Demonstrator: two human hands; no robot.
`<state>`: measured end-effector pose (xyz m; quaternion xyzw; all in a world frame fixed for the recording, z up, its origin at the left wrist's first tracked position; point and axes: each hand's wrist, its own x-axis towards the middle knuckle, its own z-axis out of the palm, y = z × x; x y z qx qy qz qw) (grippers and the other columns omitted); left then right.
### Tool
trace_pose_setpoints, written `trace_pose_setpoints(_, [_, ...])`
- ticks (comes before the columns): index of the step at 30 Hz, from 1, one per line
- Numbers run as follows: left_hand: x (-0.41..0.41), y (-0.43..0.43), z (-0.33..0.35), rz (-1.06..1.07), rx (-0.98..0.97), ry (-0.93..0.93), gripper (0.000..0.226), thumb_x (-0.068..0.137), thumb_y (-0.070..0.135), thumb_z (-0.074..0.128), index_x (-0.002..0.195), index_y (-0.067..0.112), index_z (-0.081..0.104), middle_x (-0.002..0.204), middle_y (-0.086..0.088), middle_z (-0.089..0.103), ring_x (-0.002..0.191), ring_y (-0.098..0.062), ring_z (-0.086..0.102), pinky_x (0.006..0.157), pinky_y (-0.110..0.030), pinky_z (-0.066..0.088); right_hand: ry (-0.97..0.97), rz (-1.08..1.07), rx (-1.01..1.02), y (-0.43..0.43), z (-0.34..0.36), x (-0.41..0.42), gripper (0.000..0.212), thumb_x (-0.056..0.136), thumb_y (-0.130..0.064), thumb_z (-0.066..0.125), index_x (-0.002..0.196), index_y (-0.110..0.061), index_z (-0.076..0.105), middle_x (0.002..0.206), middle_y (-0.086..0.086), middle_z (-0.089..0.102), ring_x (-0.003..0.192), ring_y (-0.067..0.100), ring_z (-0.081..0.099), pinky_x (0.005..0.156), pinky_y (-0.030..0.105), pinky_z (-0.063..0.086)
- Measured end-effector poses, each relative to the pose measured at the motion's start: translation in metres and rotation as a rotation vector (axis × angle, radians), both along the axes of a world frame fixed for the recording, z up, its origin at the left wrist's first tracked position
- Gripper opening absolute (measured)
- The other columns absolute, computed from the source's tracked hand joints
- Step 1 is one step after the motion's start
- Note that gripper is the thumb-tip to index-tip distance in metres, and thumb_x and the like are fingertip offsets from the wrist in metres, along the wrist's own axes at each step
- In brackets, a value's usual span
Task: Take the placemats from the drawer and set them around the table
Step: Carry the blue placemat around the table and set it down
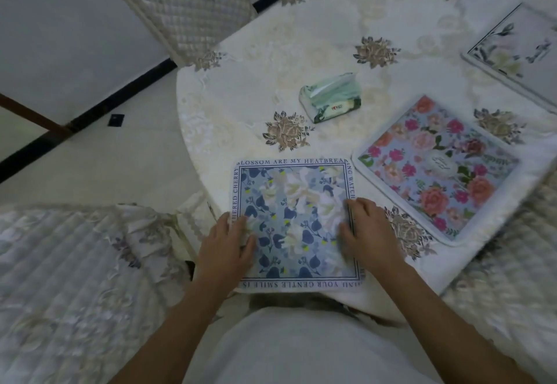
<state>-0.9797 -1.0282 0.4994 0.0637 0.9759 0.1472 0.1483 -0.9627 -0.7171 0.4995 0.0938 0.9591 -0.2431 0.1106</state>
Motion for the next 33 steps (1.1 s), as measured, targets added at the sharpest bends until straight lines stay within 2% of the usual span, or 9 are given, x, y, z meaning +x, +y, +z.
trace_pose_setpoints(5, [0.006, 0.006, 0.000, 0.315, 0.281, -0.157, 0.049, 0.098, 0.048, 0.052, 0.144, 0.032, 0.044, 0.132, 0.005, 0.050, 0.112, -0.011, 0.053, 0.088, -0.030, 0.045, -0.018, -0.122, -0.050, -0.008, -0.003, -0.007, 0.052, 0.090, -0.023, 0.058, 0.140, -0.021, 0.046, 0.143, 0.012, 0.034, 0.126, 0.031, 0.037, 0.098, 0.045, 0.044])
trace_pose_setpoints(9, [0.001, 0.000, -0.001, 0.406, 0.405, -0.139, 0.041, 0.094, 0.037, 0.063, 0.134, 0.033, 0.054, 0.126, 0.003, 0.056, 0.110, -0.017, 0.059, 0.093, -0.040, 0.053, 0.017, -0.225, -0.142, -0.014, -0.010, 0.003, 0.055, 0.084, -0.017, 0.062, 0.138, -0.018, 0.049, 0.131, 0.012, 0.039, 0.114, 0.030, 0.043, 0.096, 0.043, 0.045])
trace_pose_setpoints(13, [-0.008, -0.014, -0.002, 0.404, 0.404, -0.097, 0.038, 0.092, 0.022, 0.065, 0.129, 0.027, 0.058, 0.125, -0.002, 0.060, 0.107, -0.022, 0.061, 0.092, -0.039, 0.051, -0.009, -0.345, -0.228, -0.022, -0.008, 0.009, 0.055, 0.083, -0.016, 0.066, 0.136, -0.020, 0.052, 0.127, 0.012, 0.041, 0.110, 0.029, 0.049, 0.093, 0.035, 0.042])
trace_pose_setpoints(16, [-0.014, -0.030, 0.001, 0.403, 0.429, -0.066, 0.038, 0.090, 0.012, 0.064, 0.126, 0.023, 0.060, 0.123, -0.003, 0.062, 0.107, -0.020, 0.059, 0.090, -0.035, 0.048, -0.020, -0.369, -0.257, -0.037, -0.004, 0.018, 0.056, 0.084, -0.017, 0.067, 0.136, -0.022, 0.049, 0.121, 0.010, 0.043, 0.100, 0.025, 0.051, 0.080, 0.029, 0.040])
trace_pose_setpoints(20, [-0.013, -0.060, 0.004, 0.381, 0.501, -0.087, 0.040, 0.089, 0.011, 0.064, 0.126, 0.028, 0.061, 0.118, -0.002, 0.065, 0.102, -0.021, 0.062, 0.089, -0.041, 0.054, 0.012, -0.387, -0.263, -0.069, 0.001, 0.037, 0.054, 0.086, -0.013, 0.063, 0.136, -0.026, 0.048, 0.111, 0.000, 0.037, 0.079, 0.013, 0.049, 0.064, 0.025, 0.039])
trace_pose_setpoints(22, [-0.009, -0.075, 0.005, 0.361, 0.547, -0.112, 0.039, 0.089, 0.010, 0.063, 0.124, 0.028, 0.061, 0.113, -0.003, 0.066, 0.092, -0.021, 0.064, 0.082, -0.040, 0.056, 0.009, -0.426, -0.285, -0.086, 0.006, 0.050, 0.051, 0.087, -0.012, 0.062, 0.133, -0.029, 0.048, 0.110, 0.000, 0.038, 0.077, 0.010, 0.050, 0.067, 0.025, 0.042])
trace_pose_setpoints(26, [0.002, -0.104, 0.004, 0.366, 0.625, -0.149, 0.036, 0.089, 0.006, 0.063, 0.118, 0.026, 0.063, 0.100, 0.007, 0.065, 0.076, -0.015, 0.063, 0.065, -0.032, 0.053, -0.012, -0.465, -0.324, -0.120, 0.005, 0.085, 0.049, 0.086, -0.011, 0.062, 0.130, -0.029, 0.051, 0.112, 0.000, 0.047, 0.092, 0.016, 0.057, 0.077, 0.027, 0.044])
trace_pose_setpoints(31, [0.025, -0.126, 0.011, 0.355, 0.691, -0.126, 0.035, 0.089, 0.002, 0.062, 0.115, 0.025, 0.065, 0.096, 0.009, 0.064, 0.077, -0.009, 0.062, 0.063, -0.022, 0.051, 0.104, -0.543, -0.361, -0.160, 0.016, 0.121, 0.050, 0.091, -0.005, 0.056, 0.136, -0.024, 0.048, 0.121, -0.005, 0.049, 0.097, 0.011, 0.056, 0.079, 0.023, 0.043])
trace_pose_setpoints(33, [0.029, -0.133, 0.017, 0.369, 0.739, -0.100, 0.034, 0.090, 0.003, 0.061, 0.114, 0.027, 0.065, 0.098, 0.007, 0.065, 0.078, -0.015, 0.063, 0.068, -0.032, 0.057, 0.173, -0.522, -0.351, -0.170, 0.027, 0.121, 0.051, 0.091, -0.005, 0.054, 0.138, -0.024, 0.046, 0.124, -0.007, 0.049, 0.091, 0.008, 0.058, 0.077, 0.025, 0.047])
